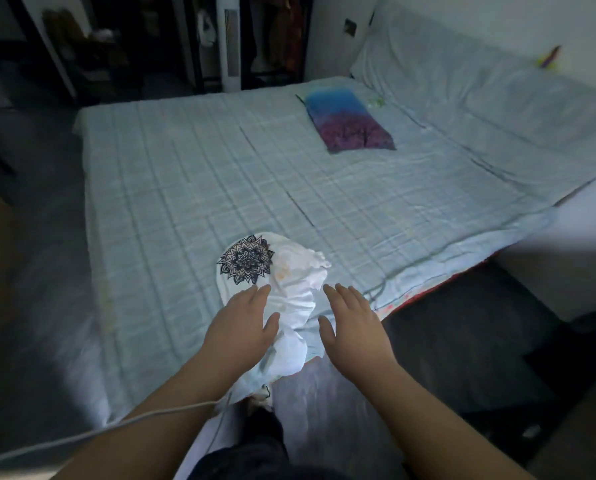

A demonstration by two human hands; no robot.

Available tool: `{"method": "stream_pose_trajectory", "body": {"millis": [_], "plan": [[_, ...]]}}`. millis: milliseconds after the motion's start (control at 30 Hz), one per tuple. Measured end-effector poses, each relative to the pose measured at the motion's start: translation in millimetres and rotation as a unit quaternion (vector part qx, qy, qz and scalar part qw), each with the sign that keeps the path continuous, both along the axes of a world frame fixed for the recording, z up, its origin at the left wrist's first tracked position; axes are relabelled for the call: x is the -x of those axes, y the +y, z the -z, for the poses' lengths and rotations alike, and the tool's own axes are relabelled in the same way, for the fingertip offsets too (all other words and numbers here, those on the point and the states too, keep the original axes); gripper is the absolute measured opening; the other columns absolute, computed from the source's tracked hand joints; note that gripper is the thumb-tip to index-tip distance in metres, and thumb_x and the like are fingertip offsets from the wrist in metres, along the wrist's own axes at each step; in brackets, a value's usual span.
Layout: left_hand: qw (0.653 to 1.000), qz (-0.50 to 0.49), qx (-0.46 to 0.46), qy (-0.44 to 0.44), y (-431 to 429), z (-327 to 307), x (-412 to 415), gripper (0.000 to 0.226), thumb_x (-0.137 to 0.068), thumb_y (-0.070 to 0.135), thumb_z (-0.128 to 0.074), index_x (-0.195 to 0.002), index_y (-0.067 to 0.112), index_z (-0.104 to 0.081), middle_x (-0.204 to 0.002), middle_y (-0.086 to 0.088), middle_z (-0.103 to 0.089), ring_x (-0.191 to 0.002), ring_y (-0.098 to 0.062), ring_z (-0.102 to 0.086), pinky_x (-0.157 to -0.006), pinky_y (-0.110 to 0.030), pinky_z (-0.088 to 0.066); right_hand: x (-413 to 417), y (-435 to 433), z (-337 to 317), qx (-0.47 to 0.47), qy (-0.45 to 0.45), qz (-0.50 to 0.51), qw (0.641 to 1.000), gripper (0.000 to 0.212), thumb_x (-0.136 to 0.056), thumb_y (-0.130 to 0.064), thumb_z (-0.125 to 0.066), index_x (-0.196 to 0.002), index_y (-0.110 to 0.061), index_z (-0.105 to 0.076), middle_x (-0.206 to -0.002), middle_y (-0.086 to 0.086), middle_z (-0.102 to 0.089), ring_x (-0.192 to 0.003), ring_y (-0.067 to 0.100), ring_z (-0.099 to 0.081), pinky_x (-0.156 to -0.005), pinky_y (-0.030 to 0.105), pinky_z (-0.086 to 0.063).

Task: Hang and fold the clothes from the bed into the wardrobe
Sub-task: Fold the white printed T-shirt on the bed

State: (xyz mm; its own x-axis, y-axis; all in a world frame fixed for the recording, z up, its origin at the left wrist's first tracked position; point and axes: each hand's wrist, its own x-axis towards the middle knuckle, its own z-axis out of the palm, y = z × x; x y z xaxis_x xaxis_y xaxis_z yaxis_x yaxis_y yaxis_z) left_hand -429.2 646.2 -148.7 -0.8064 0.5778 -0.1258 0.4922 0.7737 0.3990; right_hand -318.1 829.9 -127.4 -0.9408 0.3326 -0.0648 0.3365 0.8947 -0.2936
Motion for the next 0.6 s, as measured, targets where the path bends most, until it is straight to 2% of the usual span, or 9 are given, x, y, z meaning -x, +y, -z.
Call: {"method": "stream_pose_trajectory", "body": {"millis": [67, 200, 400, 500, 600], "plan": [[1.000, -0.003, 0.004, -0.019, 14.4, 17.7, 27.4, 0.066, -0.097, 0.051, -0.032, -0.154, 0.019, -0.029, -0.158, -0.008, -0.033, -0.145, -0.023, -0.029, -0.116, -0.035, -0.028, 26.6, 16.6, 15.1, 0.005, -0.020, -0.002, 1.000, 0.059, -0.100, -0.041, -0.041, -0.155, -0.026, -0.025, -0.162, -0.001, -0.027, -0.150, 0.022, -0.018, -0.122, 0.040, -0.021], [0.997, -0.004, 0.029, -0.068, 42.8, 46.7, 82.0, 0.075, -0.088, 0.055, -0.023, -0.155, 0.020, -0.027, -0.159, -0.008, -0.032, -0.144, -0.024, -0.031, -0.115, -0.038, -0.032, 85.2, 49.7, 41.3, 0.028, -0.064, -0.010, 0.998, 0.058, -0.100, -0.039, -0.043, -0.155, -0.025, -0.028, -0.160, 0.000, -0.031, -0.149, 0.022, -0.023, -0.122, 0.039, -0.022], [0.991, 0.039, 0.069, -0.106, 85.9, 89.6, 146.7, 0.062, -0.099, 0.043, -0.037, -0.153, 0.015, -0.028, -0.153, -0.008, -0.038, -0.136, -0.027, -0.040, -0.107, -0.039, -0.040, 165.2, 106.9, 91.1, 0.059, -0.128, -0.003, 0.990, 0.054, -0.100, -0.030, -0.046, -0.151, -0.019, -0.034, -0.151, 0.001, -0.043, -0.141, 0.021, -0.035, -0.114, 0.037, -0.032], [0.986, 0.019, 0.065, -0.155, 108.5, 110.4, 164.7, 0.059, -0.098, 0.038, -0.044, -0.151, 0.013, -0.032, -0.148, -0.010, -0.042, -0.129, -0.029, -0.044, -0.102, -0.041, -0.043, 185.0, 132.2, 107.9, 0.108, -0.166, 0.034, 0.979, 0.053, -0.100, -0.025, -0.047, -0.151, -0.018, -0.036, -0.152, 0.001, -0.042, -0.141, 0.020, -0.034, -0.114, 0.034, -0.030], [0.975, -0.009, 0.068, -0.210, 129.4, 129.6, 172.7, 0.055, -0.097, 0.035, -0.044, -0.147, 0.015, -0.034, -0.141, -0.010, -0.047, -0.124, -0.030, -0.047, -0.098, -0.043, -0.045, 200.2, 158.8, 130.1, 0.131, -0.223, 0.012, 0.966, 0.054, -0.099, -0.024, -0.047, -0.152, -0.020, -0.034, -0.154, 0.000, -0.040, -0.142, 0.019, -0.033, -0.114, 0.033, -0.028]]}}
